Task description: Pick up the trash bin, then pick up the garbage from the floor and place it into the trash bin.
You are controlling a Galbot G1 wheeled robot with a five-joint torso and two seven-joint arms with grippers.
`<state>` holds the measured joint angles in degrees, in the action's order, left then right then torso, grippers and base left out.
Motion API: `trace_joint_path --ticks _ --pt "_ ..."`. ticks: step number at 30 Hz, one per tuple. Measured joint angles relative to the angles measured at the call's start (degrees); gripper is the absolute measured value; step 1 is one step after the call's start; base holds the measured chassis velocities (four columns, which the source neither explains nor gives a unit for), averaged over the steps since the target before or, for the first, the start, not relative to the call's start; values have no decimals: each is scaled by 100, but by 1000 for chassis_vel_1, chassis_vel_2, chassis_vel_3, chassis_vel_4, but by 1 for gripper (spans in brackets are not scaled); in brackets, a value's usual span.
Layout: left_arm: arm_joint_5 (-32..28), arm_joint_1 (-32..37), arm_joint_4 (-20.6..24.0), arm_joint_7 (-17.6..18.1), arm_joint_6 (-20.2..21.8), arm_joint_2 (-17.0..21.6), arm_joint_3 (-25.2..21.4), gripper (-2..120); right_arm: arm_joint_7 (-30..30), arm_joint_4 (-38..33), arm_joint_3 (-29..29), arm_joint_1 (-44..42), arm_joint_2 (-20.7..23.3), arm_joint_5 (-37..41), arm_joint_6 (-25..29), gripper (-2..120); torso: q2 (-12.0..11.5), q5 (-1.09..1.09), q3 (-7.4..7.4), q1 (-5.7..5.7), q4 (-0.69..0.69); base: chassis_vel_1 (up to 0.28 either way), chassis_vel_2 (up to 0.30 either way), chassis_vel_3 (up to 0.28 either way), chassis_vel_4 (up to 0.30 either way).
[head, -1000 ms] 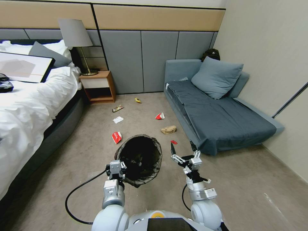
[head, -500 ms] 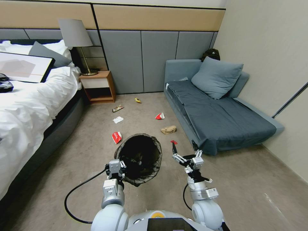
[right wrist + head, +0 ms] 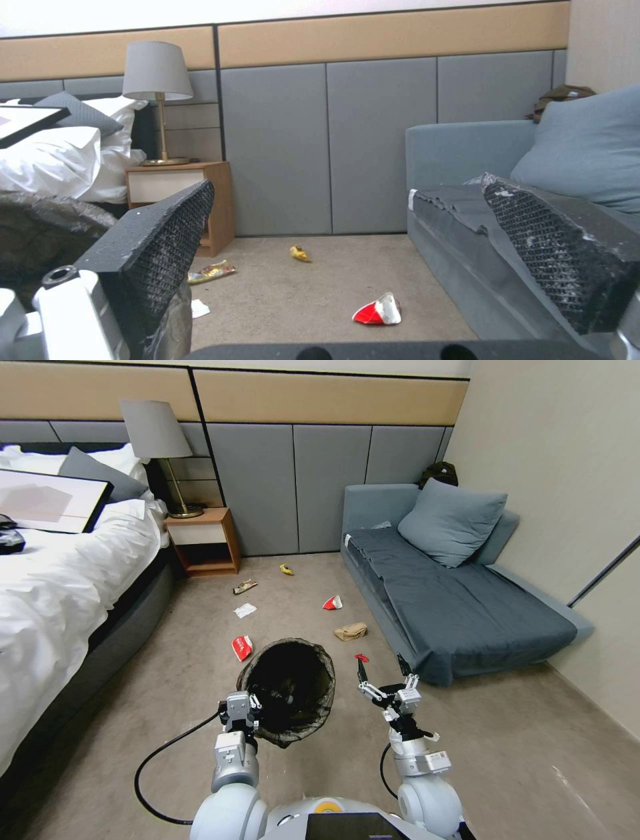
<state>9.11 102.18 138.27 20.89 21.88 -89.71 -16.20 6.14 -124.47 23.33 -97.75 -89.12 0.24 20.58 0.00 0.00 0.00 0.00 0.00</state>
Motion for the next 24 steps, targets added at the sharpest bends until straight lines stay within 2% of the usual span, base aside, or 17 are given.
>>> trace_joint_path --ticks 24 --pt "15 15 9 25 -21 41 15 0 52 13 -20 14 30 -64 123 100 0 0 0 0 -1 -135 130 133 -133"
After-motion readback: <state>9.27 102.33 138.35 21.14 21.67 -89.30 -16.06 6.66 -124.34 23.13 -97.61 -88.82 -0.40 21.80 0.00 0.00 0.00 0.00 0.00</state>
